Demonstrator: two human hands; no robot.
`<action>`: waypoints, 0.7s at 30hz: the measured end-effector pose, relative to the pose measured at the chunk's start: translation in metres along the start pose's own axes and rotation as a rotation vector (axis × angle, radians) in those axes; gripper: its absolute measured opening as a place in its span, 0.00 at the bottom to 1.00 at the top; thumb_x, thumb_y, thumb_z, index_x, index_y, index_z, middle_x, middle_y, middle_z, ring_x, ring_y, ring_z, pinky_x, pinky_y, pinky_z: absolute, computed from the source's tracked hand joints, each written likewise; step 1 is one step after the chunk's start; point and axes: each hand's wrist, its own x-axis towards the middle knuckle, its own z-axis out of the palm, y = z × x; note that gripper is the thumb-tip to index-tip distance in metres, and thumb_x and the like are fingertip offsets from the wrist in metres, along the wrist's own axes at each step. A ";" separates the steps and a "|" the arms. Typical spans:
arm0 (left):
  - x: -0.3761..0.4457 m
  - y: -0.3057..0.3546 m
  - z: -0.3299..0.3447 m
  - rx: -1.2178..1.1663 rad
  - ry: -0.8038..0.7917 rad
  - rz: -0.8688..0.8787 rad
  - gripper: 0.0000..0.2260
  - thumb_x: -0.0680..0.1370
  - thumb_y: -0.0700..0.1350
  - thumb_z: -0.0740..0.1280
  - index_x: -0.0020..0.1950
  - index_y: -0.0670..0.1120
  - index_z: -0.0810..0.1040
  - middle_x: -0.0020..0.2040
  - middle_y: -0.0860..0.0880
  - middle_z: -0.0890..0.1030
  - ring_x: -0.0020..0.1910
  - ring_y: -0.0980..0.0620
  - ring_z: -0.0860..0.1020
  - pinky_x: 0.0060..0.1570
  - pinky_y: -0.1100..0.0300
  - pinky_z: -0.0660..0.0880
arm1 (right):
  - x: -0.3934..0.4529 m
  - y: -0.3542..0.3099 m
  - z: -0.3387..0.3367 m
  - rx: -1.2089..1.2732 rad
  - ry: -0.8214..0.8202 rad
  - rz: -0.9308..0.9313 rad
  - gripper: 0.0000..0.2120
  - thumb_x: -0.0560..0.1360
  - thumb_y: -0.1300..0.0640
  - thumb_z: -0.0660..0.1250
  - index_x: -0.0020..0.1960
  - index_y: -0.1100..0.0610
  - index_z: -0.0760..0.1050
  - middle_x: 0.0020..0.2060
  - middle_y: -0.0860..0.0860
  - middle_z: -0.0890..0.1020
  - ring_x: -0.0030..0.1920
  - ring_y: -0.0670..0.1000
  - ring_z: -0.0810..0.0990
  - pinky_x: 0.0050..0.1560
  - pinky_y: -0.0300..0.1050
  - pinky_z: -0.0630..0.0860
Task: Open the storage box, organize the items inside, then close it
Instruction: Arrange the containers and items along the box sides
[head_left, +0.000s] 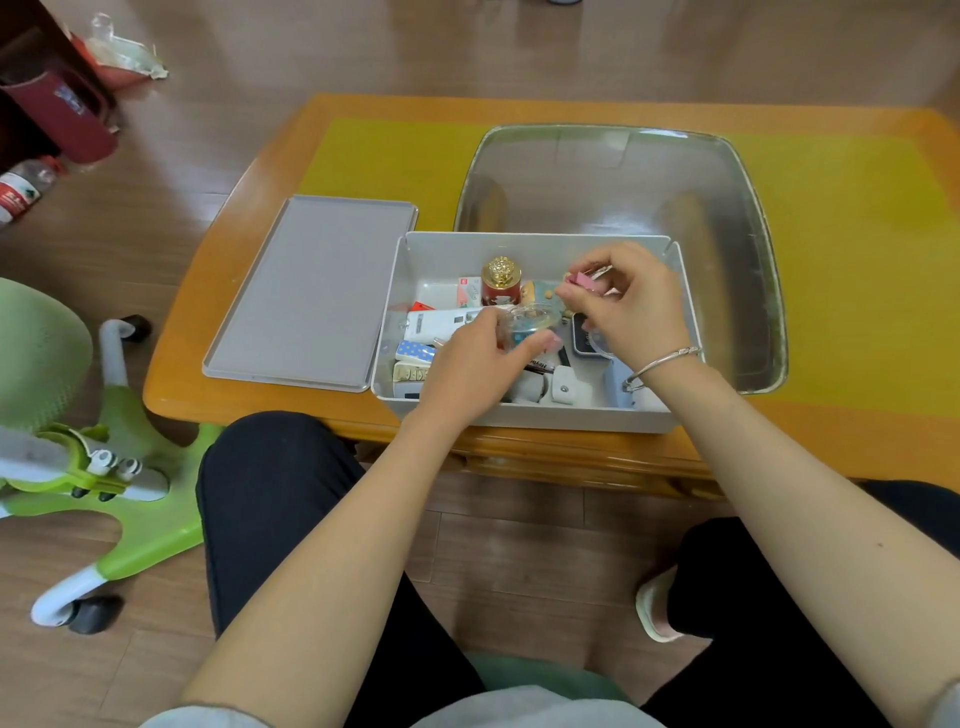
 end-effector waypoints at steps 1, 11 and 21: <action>0.000 0.000 -0.001 -0.024 0.006 -0.012 0.32 0.66 0.75 0.59 0.54 0.49 0.72 0.43 0.54 0.79 0.42 0.54 0.77 0.43 0.49 0.77 | 0.000 0.001 -0.002 0.020 -0.007 0.025 0.10 0.68 0.57 0.75 0.48 0.58 0.81 0.40 0.52 0.79 0.36 0.49 0.77 0.41 0.38 0.75; -0.002 -0.002 0.000 -0.019 0.153 0.127 0.27 0.72 0.54 0.73 0.66 0.53 0.66 0.60 0.54 0.76 0.55 0.54 0.77 0.51 0.52 0.78 | -0.003 0.014 0.000 -0.048 -0.174 0.117 0.16 0.74 0.52 0.70 0.60 0.57 0.79 0.34 0.47 0.77 0.32 0.40 0.70 0.38 0.27 0.66; -0.001 0.000 0.003 0.129 0.051 0.015 0.27 0.73 0.66 0.64 0.64 0.51 0.65 0.56 0.52 0.81 0.51 0.49 0.80 0.46 0.48 0.79 | -0.002 0.013 0.001 -0.001 -0.205 0.121 0.12 0.78 0.57 0.64 0.60 0.57 0.78 0.44 0.52 0.81 0.39 0.51 0.79 0.47 0.49 0.78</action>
